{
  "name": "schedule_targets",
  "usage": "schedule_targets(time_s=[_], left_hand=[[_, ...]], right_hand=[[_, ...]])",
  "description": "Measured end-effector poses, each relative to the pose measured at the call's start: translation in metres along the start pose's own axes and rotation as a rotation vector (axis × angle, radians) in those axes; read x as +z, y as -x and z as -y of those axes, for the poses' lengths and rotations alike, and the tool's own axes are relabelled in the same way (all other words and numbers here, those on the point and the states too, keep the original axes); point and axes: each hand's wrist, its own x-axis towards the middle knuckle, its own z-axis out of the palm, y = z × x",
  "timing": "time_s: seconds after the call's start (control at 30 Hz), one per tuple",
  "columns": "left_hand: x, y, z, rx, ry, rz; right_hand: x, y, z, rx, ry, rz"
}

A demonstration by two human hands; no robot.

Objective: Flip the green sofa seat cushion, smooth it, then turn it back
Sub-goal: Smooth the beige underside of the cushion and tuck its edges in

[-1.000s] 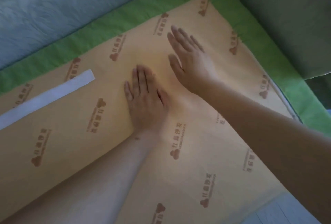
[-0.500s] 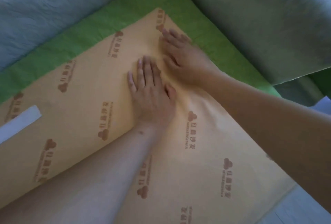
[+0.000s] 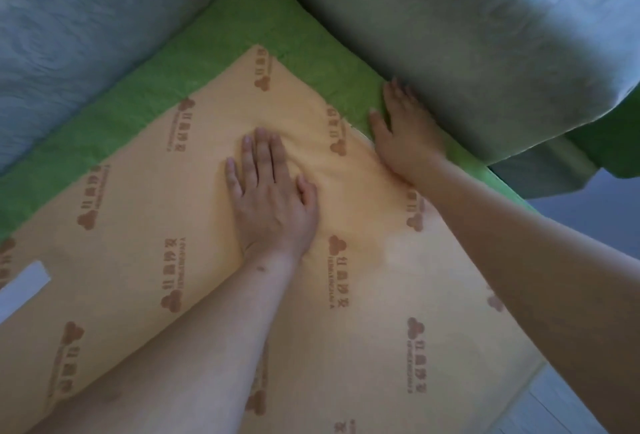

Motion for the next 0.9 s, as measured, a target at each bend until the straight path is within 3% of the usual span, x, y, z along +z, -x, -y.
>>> schedule_targets(time_s=[0.1,0.13,0.2,0.27,0.37,0.4,0.5,0.53,0.63,0.67,0.77,0.83,0.9], left_hand=[[0.000,0.010,0.009,0.055,0.010,0.011],[-0.001,0.017,0.012,0.062,0.017,0.007],[-0.002,0.032,0.016,0.068,0.014,0.006],[-0.003,0.045,0.020,0.068,0.027,-0.004],[-0.003,0.063,0.032,0.049,0.055,-0.020],[-0.003,0.068,0.034,0.042,0.062,-0.024],[-0.003,0.085,0.039,0.022,0.060,-0.044],[-0.002,0.091,0.042,0.020,0.062,-0.050],[0.000,0.109,0.052,0.018,0.073,-0.063],[0.000,0.116,0.057,0.016,0.083,-0.055],[-0.002,0.139,0.070,0.015,0.071,-0.061],[-0.002,0.150,0.077,0.021,0.083,-0.063],[-0.002,0.158,0.086,0.019,0.098,-0.080]], right_hand=[[-0.019,0.009,0.024,-0.024,-0.105,-0.276],[-0.011,0.024,0.029,-0.096,-0.073,-0.291],[0.014,0.054,0.034,-0.197,0.050,-0.082],[0.011,0.058,0.033,-0.143,-0.009,-0.045],[-0.013,0.067,0.055,-0.065,-0.079,-0.394],[-0.007,0.078,0.058,-0.126,-0.042,-0.387],[0.023,0.101,0.061,-0.230,0.074,-0.052],[0.021,0.097,0.064,-0.226,0.029,-0.063],[0.003,0.103,0.090,-0.227,-0.120,-0.383],[0.013,0.117,0.093,-0.265,-0.101,-0.367],[0.046,0.146,0.105,-0.316,0.059,-0.023],[0.035,0.130,0.126,-0.321,0.025,-0.084],[0.025,0.132,0.152,-0.347,-0.036,-0.268]])
